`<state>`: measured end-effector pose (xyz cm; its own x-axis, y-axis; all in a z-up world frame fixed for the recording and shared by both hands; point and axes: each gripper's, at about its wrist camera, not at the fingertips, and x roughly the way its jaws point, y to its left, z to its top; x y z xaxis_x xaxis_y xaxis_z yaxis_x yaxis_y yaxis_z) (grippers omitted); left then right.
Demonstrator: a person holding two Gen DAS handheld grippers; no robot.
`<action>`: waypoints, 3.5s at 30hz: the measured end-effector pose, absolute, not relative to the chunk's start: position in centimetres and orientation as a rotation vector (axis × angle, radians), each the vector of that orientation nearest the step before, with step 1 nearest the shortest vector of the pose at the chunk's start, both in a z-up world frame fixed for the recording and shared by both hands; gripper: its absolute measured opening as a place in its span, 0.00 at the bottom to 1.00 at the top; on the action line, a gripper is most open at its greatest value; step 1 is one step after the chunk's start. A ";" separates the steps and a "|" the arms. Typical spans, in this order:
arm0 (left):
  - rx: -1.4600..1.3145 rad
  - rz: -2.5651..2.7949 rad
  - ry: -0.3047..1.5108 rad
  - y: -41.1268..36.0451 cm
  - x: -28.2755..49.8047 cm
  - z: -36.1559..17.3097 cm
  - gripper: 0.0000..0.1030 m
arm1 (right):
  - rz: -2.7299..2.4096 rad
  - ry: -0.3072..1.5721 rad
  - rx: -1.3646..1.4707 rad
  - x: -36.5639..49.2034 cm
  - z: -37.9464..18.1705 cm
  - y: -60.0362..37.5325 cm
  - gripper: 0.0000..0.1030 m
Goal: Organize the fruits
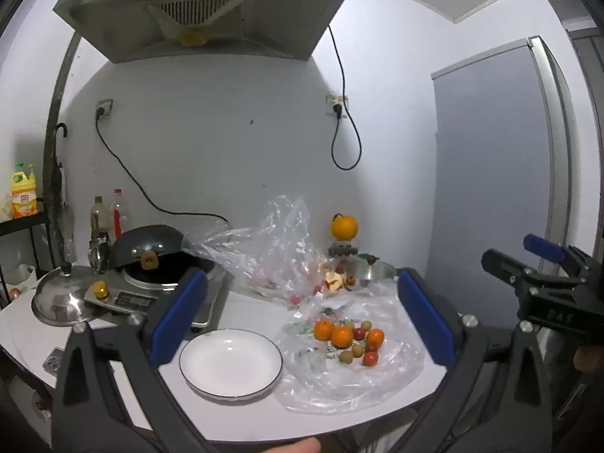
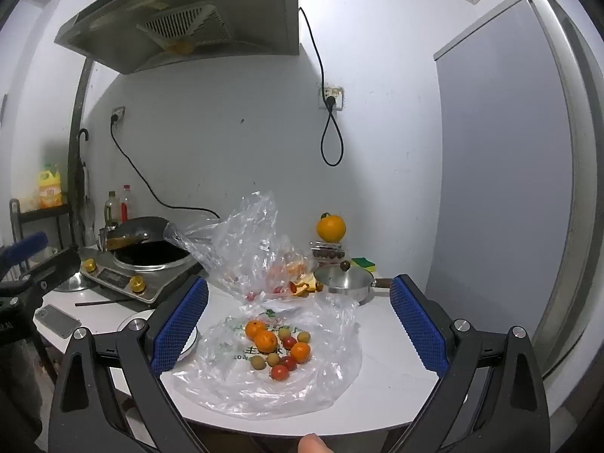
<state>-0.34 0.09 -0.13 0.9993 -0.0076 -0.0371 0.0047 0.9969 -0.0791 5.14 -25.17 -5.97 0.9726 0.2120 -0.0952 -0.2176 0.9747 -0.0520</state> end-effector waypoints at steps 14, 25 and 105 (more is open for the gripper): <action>-0.060 -0.019 0.142 0.2 0.8 -0.2 0.98 | 0.227 0.130 -0.065 5.8 -6.5 -24.8 0.96; -0.057 -0.012 0.147 0.2 0.9 -0.4 0.98 | 0.228 0.130 -0.067 5.6 -6.5 -24.8 0.96; -0.051 0.020 0.191 0.5 4.1 -1.0 0.98 | 0.237 0.200 -0.062 8.0 -6.8 -24.6 0.96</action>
